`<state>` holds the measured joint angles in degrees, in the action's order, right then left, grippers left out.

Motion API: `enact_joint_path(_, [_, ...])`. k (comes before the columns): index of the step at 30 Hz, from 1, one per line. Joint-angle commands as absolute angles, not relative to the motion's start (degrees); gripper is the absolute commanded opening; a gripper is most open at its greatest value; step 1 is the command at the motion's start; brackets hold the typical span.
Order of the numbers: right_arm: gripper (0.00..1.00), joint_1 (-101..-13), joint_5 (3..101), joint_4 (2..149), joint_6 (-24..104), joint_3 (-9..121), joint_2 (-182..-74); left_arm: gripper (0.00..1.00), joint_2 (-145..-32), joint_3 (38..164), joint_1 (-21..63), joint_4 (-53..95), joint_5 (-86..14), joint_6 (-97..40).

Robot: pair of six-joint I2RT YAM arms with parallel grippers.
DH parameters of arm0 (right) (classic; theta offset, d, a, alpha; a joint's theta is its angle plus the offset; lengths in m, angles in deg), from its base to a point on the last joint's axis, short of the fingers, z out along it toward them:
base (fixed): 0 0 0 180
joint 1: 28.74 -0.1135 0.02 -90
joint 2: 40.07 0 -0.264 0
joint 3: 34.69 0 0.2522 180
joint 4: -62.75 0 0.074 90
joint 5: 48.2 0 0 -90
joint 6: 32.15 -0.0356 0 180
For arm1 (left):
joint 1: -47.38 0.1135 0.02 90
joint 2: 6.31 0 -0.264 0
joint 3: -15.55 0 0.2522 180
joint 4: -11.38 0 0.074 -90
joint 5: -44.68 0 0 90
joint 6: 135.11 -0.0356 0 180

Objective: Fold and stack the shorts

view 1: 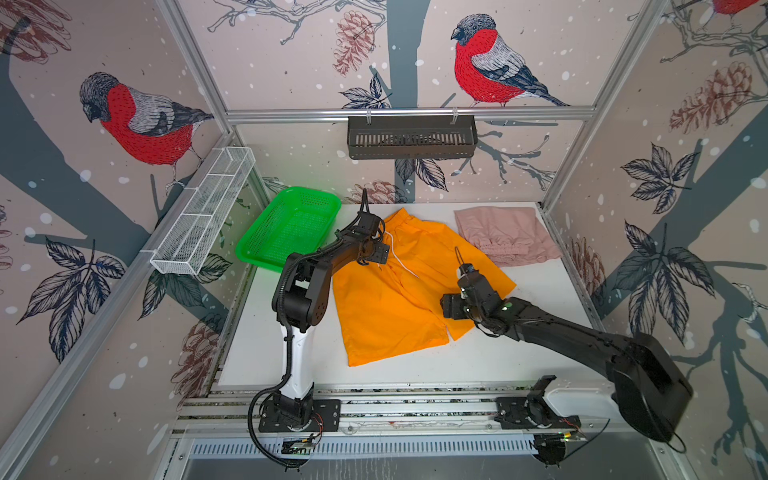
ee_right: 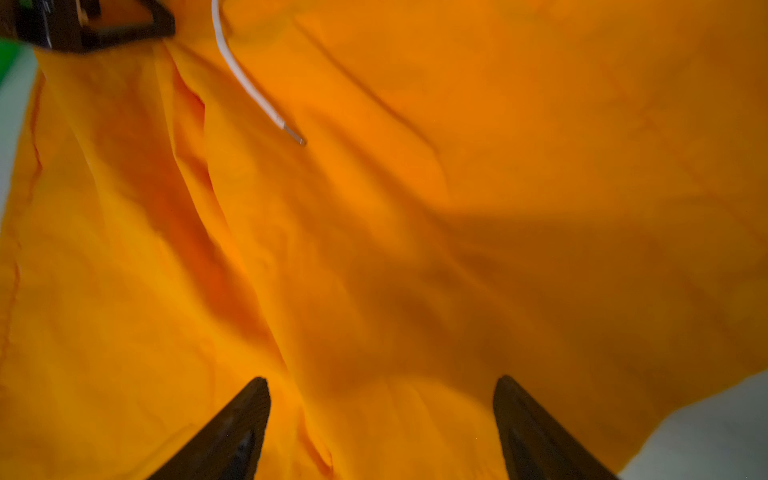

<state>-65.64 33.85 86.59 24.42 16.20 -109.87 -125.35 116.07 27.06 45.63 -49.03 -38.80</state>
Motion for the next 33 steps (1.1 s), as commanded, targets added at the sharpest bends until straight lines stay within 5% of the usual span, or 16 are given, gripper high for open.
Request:
enact_joint_path(1, [0.86, -59.05, 30.82, 87.14, 23.59, 13.73, -106.44, 0.91, -124.4, 115.52, 28.82, 46.14, -49.38, -36.14])
enact_joint_path(9, [0.87, -37.43, 38.17, 83.99, 27.1, 11.99, -111.1, 0.91, -122.47, 113.72, 30.66, 45.57, -48.12, -35.42])
enact_joint_path(17, [0.82, -33.61, 41.78, 76.73, 28.23, 11.64, -120.55, 0.95, -117.38, 109.06, 30.61, 44.12, -43.98, -33.77])
enact_joint_path(21, [0.77, -31.85, 45.02, 74.23, 28.7, 13.91, -124.15, 0.96, -112.27, 102.0, 30.62, 41.37, -33.55, -28.82])
enact_joint_path(27, [0.54, -31.05, 46.64, 72.49, 30.55, 18.88, -131.04, 0.98, -102.04, 89.01, 27.15, 35.82, -27.53, -24.04])
enact_joint_path(31, [0.14, -31.15, 46.08, 73.47, 32.11, 22.51, -133.41, 0.98, -97.16, 85.19, 21.94, 40.16, -31.16, -25.66])
enact_joint_path(33, [0.04, -31.83, 45.44, 74.24, 32.98, 24.24, -132.82, 0.98, -94.98, 82.67, 19.19, 40.82, -30.74, -25.62])
